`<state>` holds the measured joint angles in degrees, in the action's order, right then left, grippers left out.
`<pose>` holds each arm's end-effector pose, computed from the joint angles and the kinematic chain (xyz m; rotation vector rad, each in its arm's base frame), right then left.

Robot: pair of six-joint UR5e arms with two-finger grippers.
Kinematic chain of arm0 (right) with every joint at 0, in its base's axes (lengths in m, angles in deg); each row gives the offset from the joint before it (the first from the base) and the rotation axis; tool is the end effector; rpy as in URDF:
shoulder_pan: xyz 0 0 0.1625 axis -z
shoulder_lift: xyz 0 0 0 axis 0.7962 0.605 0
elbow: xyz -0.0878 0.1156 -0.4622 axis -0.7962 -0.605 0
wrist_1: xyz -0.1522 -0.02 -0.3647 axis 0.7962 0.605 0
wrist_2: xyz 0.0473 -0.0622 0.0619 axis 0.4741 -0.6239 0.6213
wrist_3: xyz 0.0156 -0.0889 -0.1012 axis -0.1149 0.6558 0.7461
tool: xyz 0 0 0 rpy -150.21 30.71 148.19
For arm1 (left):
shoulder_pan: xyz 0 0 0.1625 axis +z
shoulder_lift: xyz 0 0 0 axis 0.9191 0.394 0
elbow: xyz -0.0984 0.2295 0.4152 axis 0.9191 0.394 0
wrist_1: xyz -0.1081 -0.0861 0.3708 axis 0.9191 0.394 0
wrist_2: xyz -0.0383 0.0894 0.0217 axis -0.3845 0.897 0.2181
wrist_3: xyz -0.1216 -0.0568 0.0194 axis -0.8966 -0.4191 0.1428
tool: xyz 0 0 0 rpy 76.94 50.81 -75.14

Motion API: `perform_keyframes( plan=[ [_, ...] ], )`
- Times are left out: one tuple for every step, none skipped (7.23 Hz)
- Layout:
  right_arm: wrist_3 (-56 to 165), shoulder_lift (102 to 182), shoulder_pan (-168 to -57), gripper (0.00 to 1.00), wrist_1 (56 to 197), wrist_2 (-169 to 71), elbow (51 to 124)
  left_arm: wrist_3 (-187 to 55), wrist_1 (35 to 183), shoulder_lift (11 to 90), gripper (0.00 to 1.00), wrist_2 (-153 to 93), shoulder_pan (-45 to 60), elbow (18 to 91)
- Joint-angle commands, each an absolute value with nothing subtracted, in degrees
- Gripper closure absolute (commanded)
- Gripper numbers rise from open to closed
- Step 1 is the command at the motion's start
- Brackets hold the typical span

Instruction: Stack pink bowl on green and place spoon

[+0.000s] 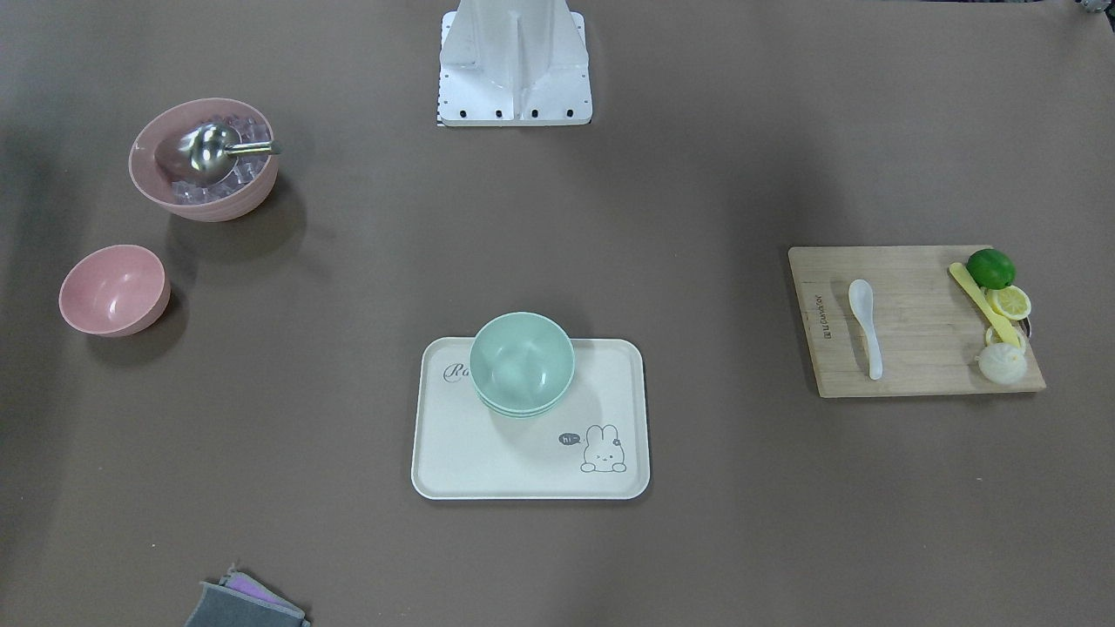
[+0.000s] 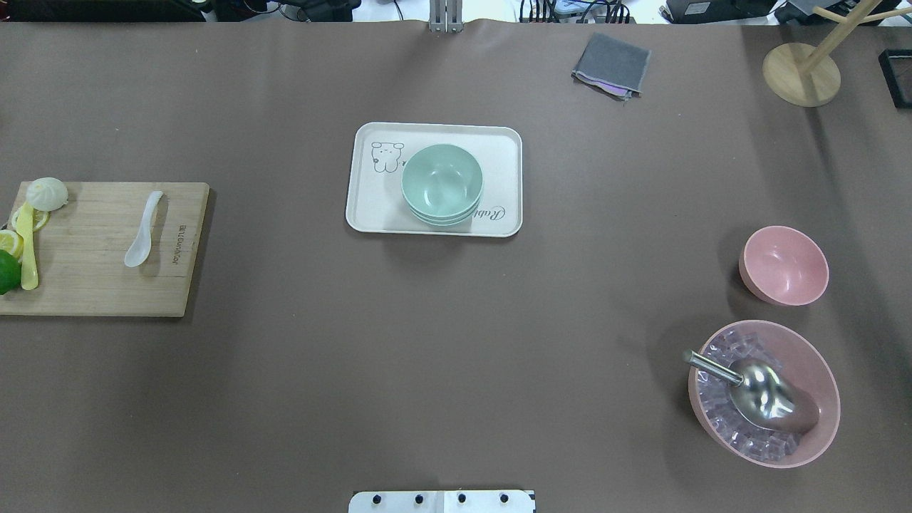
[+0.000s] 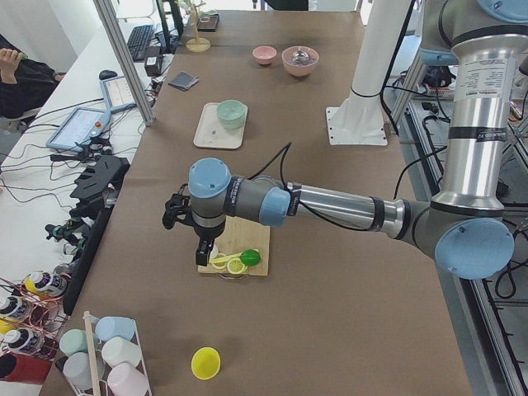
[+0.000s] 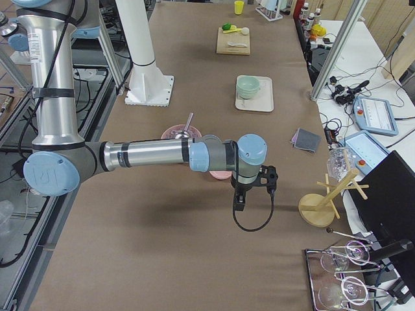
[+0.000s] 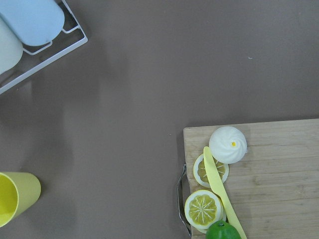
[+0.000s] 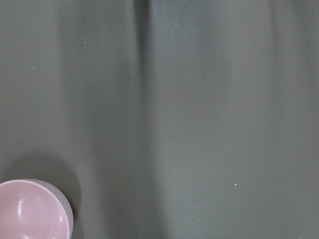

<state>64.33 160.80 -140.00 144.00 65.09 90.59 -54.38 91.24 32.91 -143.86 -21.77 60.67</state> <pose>0.0098 -0.4910 0.6793 -0.0001 -0.8282 0.0365 -0.0240 -0.5081 0.6481 0.2557 0.7977 0.0917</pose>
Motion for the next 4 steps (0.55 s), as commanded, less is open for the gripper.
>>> perform_keyframes(
  plan=[
    [64.2, 159.5, -139.5, 0.0, 144.0, 65.2, 90.8, -54.6, 96.9, 32.9, 0.02, -143.7, -18.9, 60.3],
    [64.1, 159.0, -139.5, 0.0, 144.1, 66.1, 91.9, -54.7, 96.9, 34.4, 0.02, -143.8, -16.9, 60.8],
    [63.9, 158.8, -139.4, 0.0, 144.1, 69.7, 92.4, -56.6, 97.2, 36.7, 0.02, -143.9, -14.6, 60.7],
    [59.2, 158.4, -138.8, 0.0, 144.0, 72.6, 91.5, -62.6, 97.1, 38.2, 0.02, -143.6, -10.6, 60.4]
  ],
)
